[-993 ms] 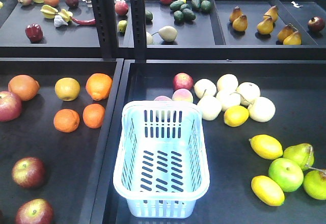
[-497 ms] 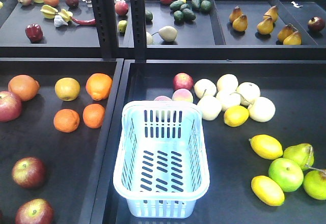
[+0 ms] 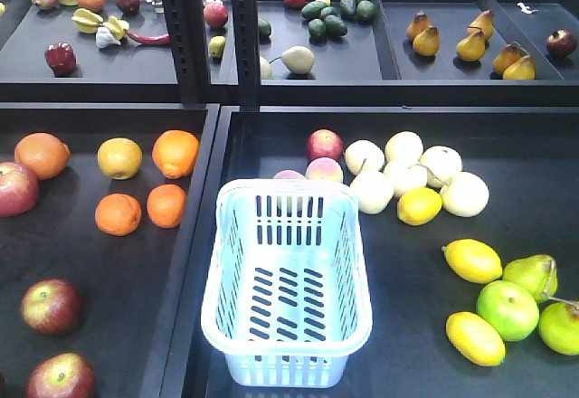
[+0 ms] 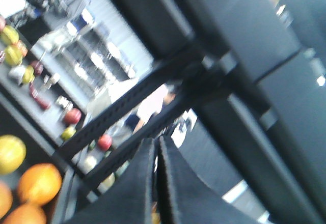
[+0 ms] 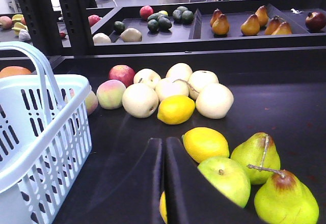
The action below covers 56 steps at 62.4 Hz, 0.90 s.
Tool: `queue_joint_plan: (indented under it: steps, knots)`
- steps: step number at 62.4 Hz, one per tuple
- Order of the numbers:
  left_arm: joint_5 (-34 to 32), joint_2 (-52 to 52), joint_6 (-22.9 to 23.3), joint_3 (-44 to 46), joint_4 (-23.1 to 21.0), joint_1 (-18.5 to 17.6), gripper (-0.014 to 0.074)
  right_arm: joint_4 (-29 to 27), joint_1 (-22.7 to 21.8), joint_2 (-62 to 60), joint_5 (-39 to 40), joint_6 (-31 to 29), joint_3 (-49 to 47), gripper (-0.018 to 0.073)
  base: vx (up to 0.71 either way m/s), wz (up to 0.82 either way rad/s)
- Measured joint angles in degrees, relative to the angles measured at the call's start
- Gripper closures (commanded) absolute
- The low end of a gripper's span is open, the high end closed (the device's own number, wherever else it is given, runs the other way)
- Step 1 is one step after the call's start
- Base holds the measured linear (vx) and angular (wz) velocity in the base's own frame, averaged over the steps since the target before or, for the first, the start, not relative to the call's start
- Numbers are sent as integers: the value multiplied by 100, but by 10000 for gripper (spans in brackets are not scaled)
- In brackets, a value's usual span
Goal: Pick three apples into basket with both arms
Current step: 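Stop the base in front of the light-blue basket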
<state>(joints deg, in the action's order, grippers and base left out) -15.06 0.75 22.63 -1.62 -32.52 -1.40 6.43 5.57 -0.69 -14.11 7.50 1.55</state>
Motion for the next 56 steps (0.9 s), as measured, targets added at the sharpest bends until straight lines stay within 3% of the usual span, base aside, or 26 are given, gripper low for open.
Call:
queue_joint_plan:
  steps: [3, 11, 18, 35, 46, 56]
  knots:
    - [-134, 0, 194, 0, -2, 0, 602, 0, 0, 0, 0, 0, 0, 564, 0, 0]
    - [-307, 0, 1472, 189, 14, 0, 602, 0, 0, 0, 0, 0, 0, 564, 0, 0]
    - [-184, 0, 2385, 646, 590, 0, 602, 0, 0, 0, 0, 0, 0, 564, 0, 0]
    - [-113, -263, 3483, 2219, 3863, 0, 602, 0, 0, 0, 0, 0, 0, 564, 0, 0]
    - [-500, -1273, 4878, 2983, 6094, 0, 602, 0, 0, 0, 0, 0, 0, 564, 0, 0]
    - [-1622, -2629, 6190, 3676, 8162, 0, 601, 0, 0, 0, 0, 0, 0, 564, 0, 0]
